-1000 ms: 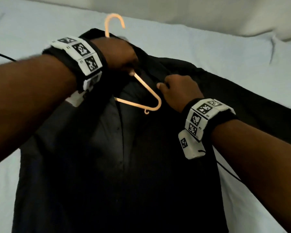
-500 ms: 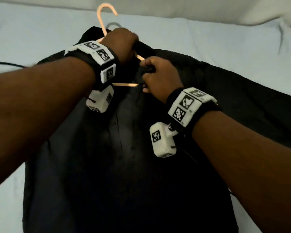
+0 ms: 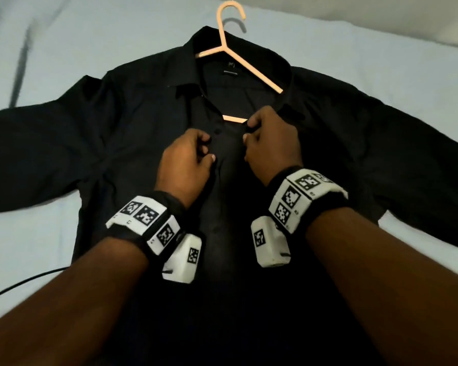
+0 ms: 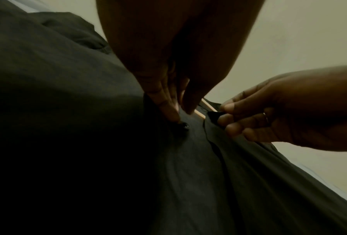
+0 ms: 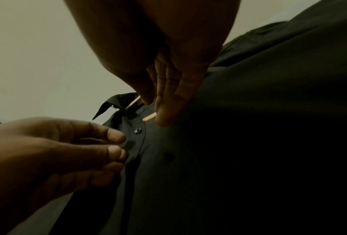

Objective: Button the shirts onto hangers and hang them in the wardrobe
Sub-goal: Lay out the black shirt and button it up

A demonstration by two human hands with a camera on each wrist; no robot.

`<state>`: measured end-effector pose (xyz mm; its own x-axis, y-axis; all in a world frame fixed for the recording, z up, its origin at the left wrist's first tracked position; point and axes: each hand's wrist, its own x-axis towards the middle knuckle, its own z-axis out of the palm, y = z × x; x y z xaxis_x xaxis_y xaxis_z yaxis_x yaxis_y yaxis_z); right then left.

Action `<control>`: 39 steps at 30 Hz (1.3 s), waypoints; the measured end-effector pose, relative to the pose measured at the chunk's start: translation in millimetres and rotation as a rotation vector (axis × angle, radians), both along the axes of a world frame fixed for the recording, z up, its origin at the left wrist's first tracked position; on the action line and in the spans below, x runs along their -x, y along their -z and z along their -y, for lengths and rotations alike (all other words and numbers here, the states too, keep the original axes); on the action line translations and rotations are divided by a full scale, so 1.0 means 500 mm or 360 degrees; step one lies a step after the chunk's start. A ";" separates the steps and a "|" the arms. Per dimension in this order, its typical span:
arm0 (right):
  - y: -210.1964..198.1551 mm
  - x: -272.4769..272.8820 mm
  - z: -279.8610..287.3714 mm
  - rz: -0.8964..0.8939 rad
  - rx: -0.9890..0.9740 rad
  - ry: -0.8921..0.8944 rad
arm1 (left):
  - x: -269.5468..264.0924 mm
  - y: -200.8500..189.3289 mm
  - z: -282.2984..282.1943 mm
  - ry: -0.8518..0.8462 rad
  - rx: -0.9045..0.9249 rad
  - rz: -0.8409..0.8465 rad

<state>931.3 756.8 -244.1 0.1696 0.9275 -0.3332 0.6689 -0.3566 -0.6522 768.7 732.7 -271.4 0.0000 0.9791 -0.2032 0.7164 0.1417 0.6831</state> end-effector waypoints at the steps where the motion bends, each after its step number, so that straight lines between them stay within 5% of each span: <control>1: 0.002 0.006 -0.007 0.0068 0.0020 0.0024 | -0.001 0.004 -0.009 -0.0046 0.0001 0.0007; 12: 0.013 0.049 -0.041 0.0597 0.0123 -0.0086 | -0.027 0.006 -0.082 0.0266 0.0036 -0.0304; 16: 0.025 0.045 -0.028 0.0364 0.0073 0.0162 | -0.032 0.001 -0.103 0.0283 0.0058 -0.0277; 21: 0.041 0.030 0.010 -0.0050 -0.0206 0.0406 | -0.023 0.000 -0.122 0.0069 0.0150 0.0016; 28: 0.055 0.021 0.001 -0.0380 -0.0145 0.0647 | -0.031 0.005 -0.108 -0.0005 0.0124 0.0418; 39: 0.071 0.023 -0.012 -0.0512 -0.0008 0.0489 | -0.029 0.022 -0.114 0.0093 0.0153 0.0613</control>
